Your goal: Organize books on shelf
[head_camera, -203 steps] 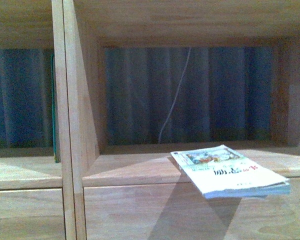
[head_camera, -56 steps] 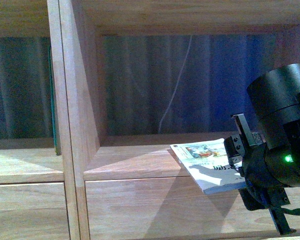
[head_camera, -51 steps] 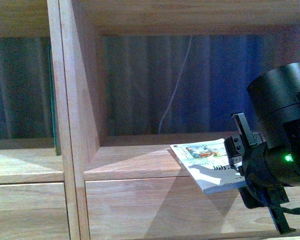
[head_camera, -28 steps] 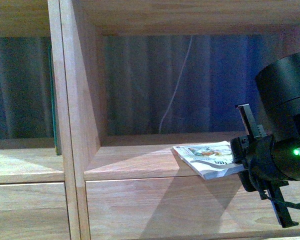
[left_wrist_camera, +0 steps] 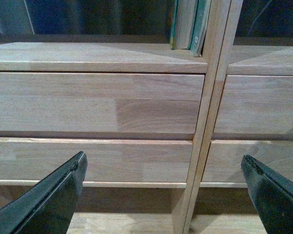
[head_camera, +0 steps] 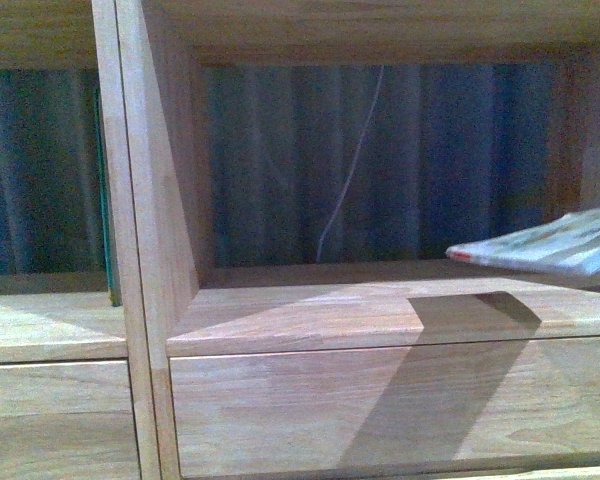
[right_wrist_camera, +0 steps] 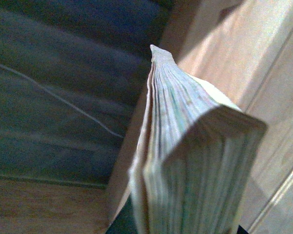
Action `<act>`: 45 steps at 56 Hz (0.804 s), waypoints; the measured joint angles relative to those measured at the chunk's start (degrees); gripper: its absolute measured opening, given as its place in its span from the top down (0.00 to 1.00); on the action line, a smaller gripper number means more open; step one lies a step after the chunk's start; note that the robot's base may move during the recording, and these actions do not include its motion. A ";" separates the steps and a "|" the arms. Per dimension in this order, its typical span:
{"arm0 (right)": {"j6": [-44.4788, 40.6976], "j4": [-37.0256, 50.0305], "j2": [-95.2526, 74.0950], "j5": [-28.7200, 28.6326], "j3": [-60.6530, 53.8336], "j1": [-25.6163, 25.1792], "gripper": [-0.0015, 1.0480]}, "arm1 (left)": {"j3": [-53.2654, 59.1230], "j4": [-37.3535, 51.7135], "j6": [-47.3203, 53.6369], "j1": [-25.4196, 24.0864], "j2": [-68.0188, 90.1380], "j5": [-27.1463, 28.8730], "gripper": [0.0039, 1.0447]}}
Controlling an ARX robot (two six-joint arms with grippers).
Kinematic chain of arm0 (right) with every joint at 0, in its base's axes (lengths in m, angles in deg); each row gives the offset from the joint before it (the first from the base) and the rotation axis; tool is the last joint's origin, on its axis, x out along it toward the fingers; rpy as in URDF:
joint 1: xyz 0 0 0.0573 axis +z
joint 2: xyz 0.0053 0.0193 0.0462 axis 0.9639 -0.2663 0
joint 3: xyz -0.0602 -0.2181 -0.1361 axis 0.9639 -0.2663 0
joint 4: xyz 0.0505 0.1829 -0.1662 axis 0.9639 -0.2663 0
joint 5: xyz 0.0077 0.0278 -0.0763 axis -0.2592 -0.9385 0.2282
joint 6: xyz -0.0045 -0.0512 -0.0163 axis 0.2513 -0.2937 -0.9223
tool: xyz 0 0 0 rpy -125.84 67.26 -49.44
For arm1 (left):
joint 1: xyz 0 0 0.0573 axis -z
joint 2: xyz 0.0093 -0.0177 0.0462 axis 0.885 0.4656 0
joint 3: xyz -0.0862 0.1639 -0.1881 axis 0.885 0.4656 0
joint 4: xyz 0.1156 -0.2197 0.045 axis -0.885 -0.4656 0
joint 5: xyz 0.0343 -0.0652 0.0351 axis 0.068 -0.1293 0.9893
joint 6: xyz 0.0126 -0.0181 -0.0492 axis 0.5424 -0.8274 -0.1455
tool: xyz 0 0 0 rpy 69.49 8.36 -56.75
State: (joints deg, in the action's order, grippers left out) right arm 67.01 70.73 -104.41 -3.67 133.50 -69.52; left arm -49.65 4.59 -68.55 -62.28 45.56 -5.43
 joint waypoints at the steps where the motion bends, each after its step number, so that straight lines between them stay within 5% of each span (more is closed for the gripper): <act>1: -0.50 0.09 1.11 -0.68 -0.15 -0.59 0.93 | 0.00 0.00 0.00 0.00 0.00 0.00 0.07; 22: -9.75 -2.82 18.05 -6.34 -2.71 -0.37 0.93 | 0.00 0.00 0.00 0.00 0.00 0.00 0.07; 45: -24.30 4.61 26.47 -3.91 -4.09 17.46 0.93 | 0.00 0.00 0.00 0.00 0.00 0.00 0.07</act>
State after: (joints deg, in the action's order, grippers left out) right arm 42.70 75.34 -77.94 -7.58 129.41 -52.06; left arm -49.65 4.59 -68.55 -62.28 45.56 -5.43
